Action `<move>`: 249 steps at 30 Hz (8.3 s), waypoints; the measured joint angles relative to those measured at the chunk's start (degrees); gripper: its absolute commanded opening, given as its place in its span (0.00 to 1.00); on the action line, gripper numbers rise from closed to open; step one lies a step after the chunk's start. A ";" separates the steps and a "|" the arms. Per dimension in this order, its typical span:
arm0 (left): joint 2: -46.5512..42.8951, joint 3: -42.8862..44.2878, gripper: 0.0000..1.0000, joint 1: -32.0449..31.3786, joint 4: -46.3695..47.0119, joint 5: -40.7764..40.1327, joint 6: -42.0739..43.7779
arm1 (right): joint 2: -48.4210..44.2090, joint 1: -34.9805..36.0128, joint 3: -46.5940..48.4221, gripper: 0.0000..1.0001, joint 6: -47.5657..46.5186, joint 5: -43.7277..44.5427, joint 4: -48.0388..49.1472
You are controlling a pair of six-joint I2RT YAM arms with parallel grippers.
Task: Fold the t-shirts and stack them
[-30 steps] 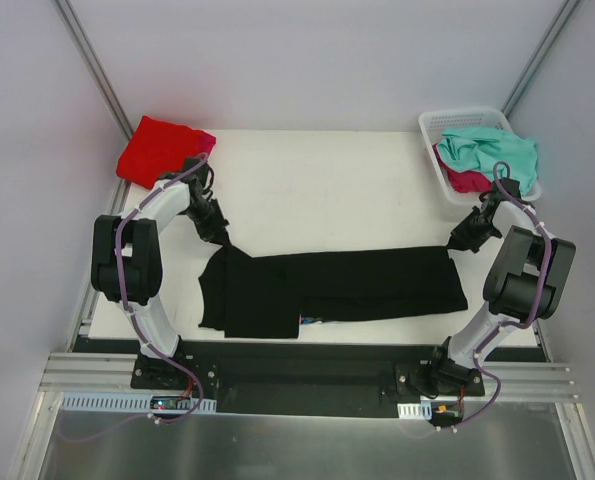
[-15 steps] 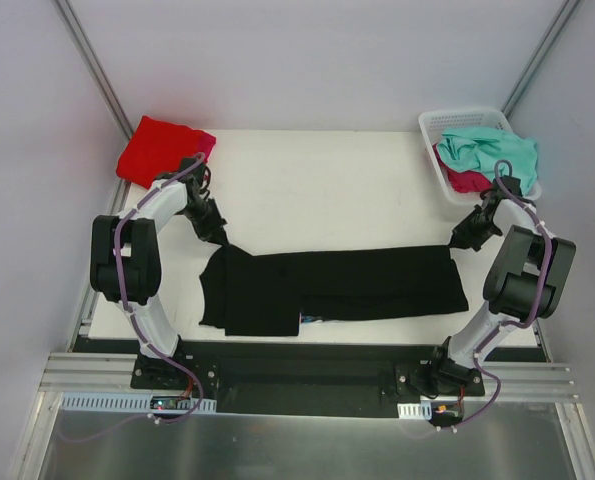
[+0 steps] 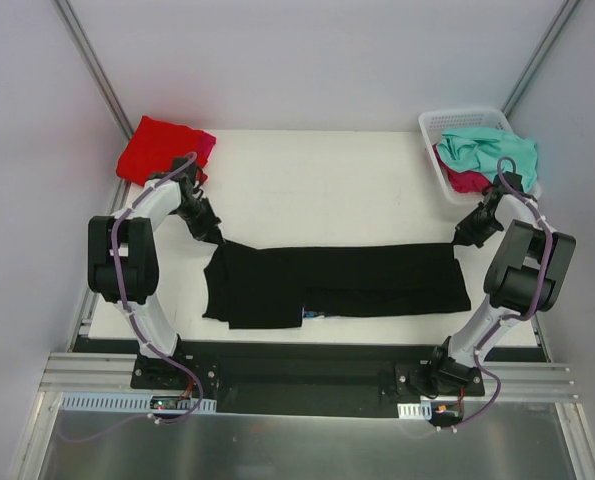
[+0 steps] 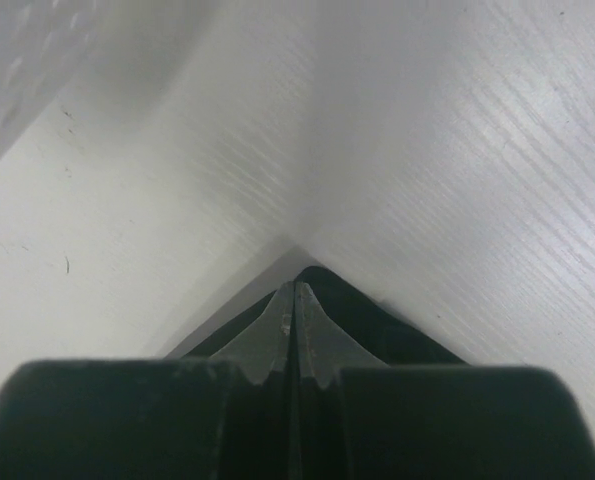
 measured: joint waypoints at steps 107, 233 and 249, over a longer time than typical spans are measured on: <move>-7.72 -21.07 0.43 -12.00 13.49 2.82 -11.17 | -3.43 31.01 -8.85 0.34 -3.08 -0.17 0.35; -9.84 6.32 0.41 -11.91 -6.84 -19.54 0.50 | -16.46 45.97 -24.79 0.25 8.52 -3.43 -3.06; -11.80 5.40 0.41 -11.65 -8.48 -20.02 0.57 | 1.42 82.73 -3.02 0.24 22.75 -8.87 0.79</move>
